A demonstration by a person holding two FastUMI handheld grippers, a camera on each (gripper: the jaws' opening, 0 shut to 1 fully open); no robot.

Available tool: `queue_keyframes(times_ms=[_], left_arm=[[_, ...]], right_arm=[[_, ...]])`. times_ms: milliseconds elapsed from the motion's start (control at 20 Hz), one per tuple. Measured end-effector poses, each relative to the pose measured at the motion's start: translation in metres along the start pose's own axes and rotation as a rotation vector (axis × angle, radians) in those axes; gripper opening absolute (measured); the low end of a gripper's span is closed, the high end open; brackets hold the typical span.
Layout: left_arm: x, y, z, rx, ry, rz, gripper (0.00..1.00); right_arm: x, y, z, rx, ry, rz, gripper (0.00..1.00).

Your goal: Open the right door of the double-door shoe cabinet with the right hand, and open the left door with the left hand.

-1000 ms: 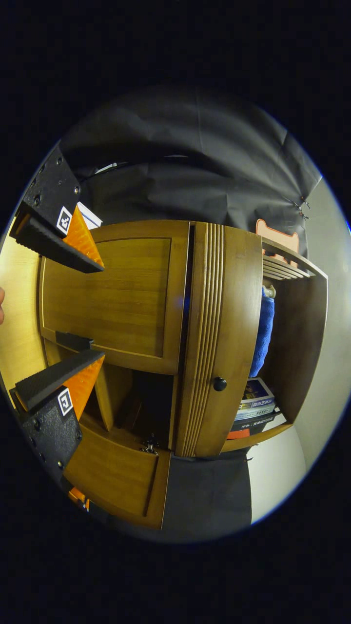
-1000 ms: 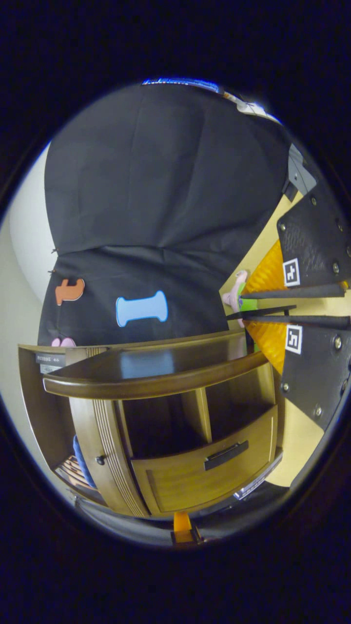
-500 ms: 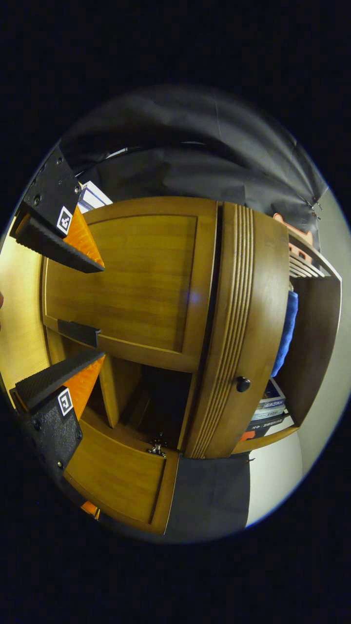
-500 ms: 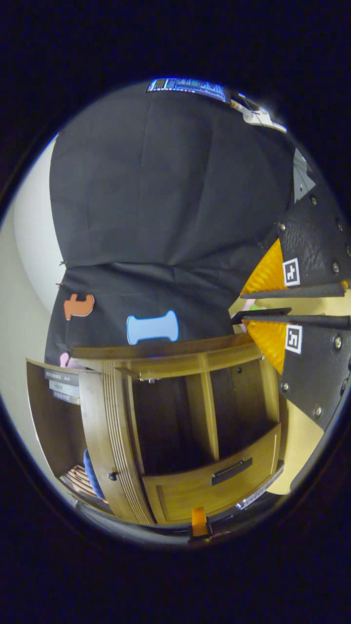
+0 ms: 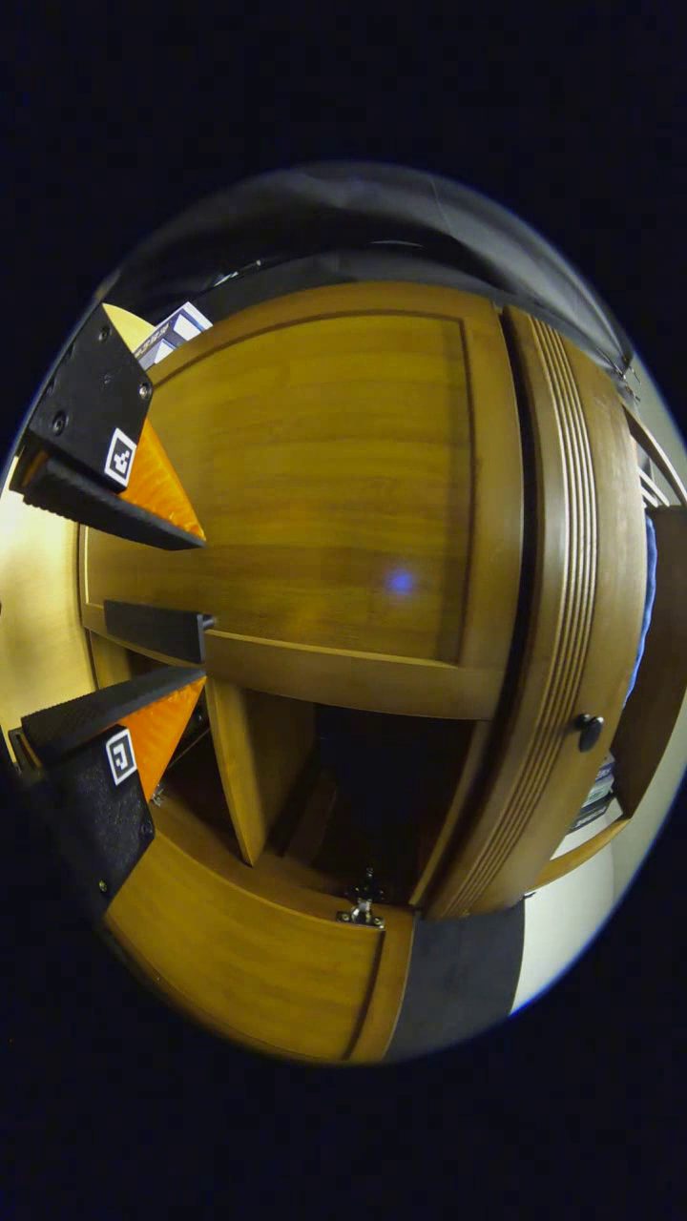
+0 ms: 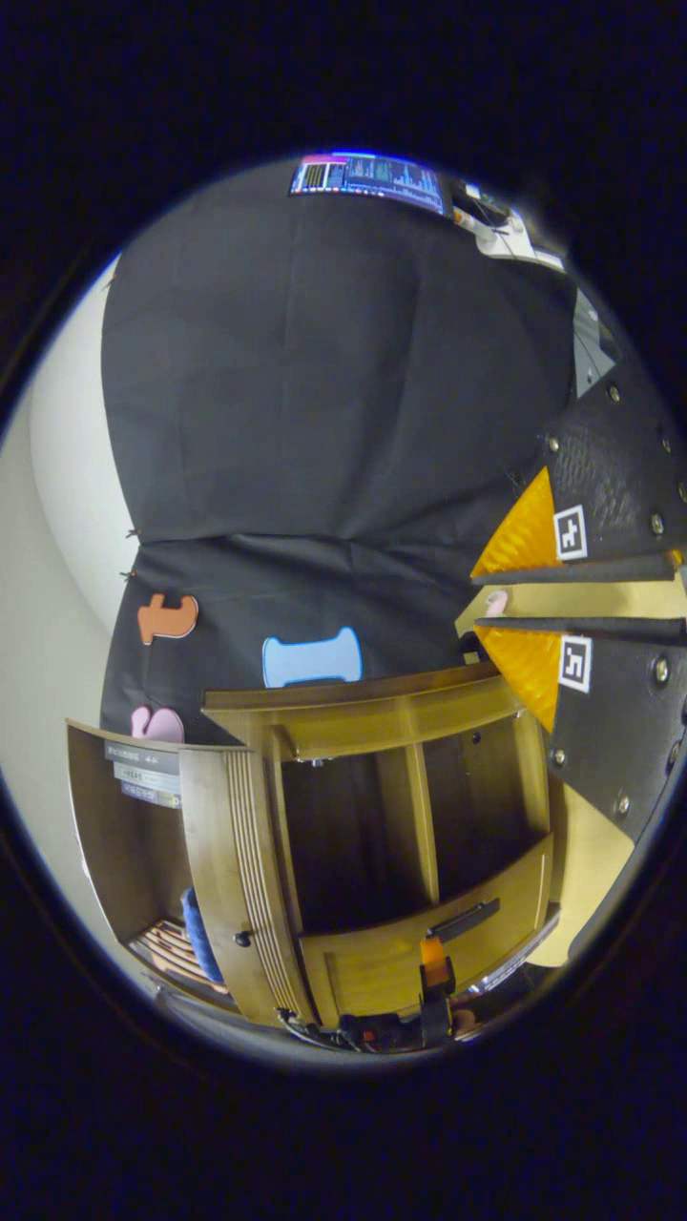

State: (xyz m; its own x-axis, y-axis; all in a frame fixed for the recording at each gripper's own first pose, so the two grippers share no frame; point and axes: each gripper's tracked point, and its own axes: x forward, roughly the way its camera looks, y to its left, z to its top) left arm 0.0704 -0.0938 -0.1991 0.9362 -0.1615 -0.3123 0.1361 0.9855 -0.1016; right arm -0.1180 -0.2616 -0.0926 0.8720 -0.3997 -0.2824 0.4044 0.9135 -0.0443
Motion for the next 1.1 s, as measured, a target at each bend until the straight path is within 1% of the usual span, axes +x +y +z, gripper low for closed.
queue_keyframes(times_ms=[100,250,300,350,450,500,550,600,650,700,750,900,1100], left_arm=[[0.011,-0.004,-0.006,0.011,0.0,0.011,0.72],[0.023,-0.004,-0.012,0.014,0.003,0.04,0.65],[0.026,-0.004,-0.014,0.011,0.001,0.043,0.66],[0.028,-0.004,-0.015,0.006,0.001,0.045,0.58],[0.032,-0.007,-0.016,-0.004,-0.005,0.044,0.54],[0.033,-0.006,-0.017,-0.008,-0.008,0.044,0.4],[0.031,-0.006,-0.016,-0.01,-0.012,0.046,0.42],[0.03,-0.005,-0.017,-0.012,-0.015,0.05,0.39],[0.03,-0.005,-0.016,-0.012,-0.02,0.053,0.38],[0.029,-0.004,-0.016,-0.015,-0.022,0.056,0.41],[0.028,-0.004,-0.016,-0.02,-0.023,0.061,0.37],[0.021,-0.004,-0.018,-0.038,-0.022,0.076,0.37],[0.007,-0.005,-0.02,-0.053,-0.03,0.074,0.37]], right_arm=[[-0.003,0.002,0.002,-0.003,0.0,0.012,0.15],[-0.002,0.016,0.004,-0.019,0.012,0.052,0.15],[0.0,0.022,0.004,-0.024,0.014,0.071,0.15],[0.002,0.029,0.004,-0.028,0.016,0.091,0.15],[0.006,0.042,0.0,-0.032,0.028,0.131,0.15],[0.008,0.048,-0.003,-0.033,0.036,0.148,0.15],[0.01,0.049,-0.003,-0.046,0.035,0.146,0.15],[0.009,0.047,-0.001,-0.062,0.031,0.146,0.16],[0.01,0.048,-0.003,-0.071,0.036,0.154,0.17],[0.01,0.049,-0.001,-0.071,0.034,0.16,0.17],[0.009,0.049,0.0,-0.071,0.035,0.167,0.17],[0.01,0.049,0.0,-0.077,0.034,0.175,0.17],[0.007,0.056,0.0,-0.076,0.032,0.197,0.17]])
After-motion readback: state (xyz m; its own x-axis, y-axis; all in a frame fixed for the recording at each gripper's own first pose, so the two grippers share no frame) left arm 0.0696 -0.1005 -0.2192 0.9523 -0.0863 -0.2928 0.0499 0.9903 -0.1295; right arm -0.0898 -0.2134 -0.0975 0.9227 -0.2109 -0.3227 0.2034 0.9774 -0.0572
